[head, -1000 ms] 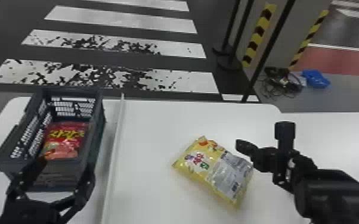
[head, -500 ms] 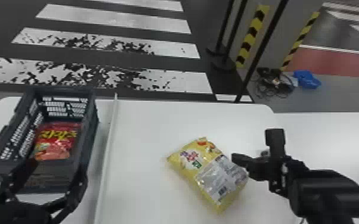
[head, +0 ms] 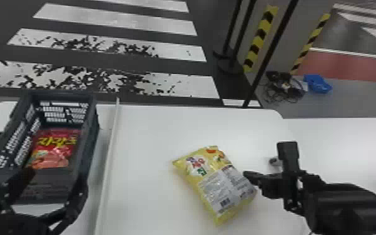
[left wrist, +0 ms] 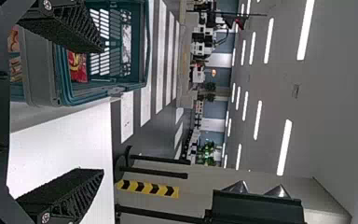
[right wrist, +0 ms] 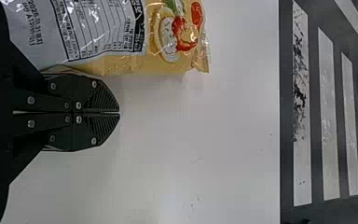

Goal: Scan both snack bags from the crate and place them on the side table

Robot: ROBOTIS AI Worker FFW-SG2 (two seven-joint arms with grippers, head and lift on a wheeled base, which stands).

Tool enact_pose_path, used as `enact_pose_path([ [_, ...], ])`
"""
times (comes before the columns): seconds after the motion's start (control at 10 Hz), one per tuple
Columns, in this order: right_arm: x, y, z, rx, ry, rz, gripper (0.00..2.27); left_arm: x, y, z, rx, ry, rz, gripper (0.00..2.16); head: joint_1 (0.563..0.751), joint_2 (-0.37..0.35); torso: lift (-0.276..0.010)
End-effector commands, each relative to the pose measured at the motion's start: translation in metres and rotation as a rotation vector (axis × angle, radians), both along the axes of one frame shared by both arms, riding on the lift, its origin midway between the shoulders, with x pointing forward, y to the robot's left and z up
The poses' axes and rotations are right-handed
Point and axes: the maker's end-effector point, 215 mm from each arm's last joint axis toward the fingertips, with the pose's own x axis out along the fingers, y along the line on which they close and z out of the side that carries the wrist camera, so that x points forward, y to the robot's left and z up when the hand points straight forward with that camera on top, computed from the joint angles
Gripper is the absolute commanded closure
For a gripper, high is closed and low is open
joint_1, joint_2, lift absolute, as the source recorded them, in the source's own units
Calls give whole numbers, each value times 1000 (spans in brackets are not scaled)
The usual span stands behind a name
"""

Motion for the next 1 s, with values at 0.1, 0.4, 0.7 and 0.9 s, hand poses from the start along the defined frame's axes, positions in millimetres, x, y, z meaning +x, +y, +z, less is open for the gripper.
enact_pose_path([
  [0.1,-24,2,1,5,56,-13,2260,0,-1,-1,0,1,-1,83,695,-234,-95],
  [0.4,-55,3,-2,13,138,-35,2260,0,-1,-2,-2,1,-2,83,695,-242,-95],
  [0.7,-85,8,-4,22,209,-49,2260,0,-1,-5,-5,8,-2,83,695,-249,-95],
  [0.9,-100,14,-2,32,239,-52,2260,0,-1,-5,-5,8,-2,83,695,-252,-95],
])
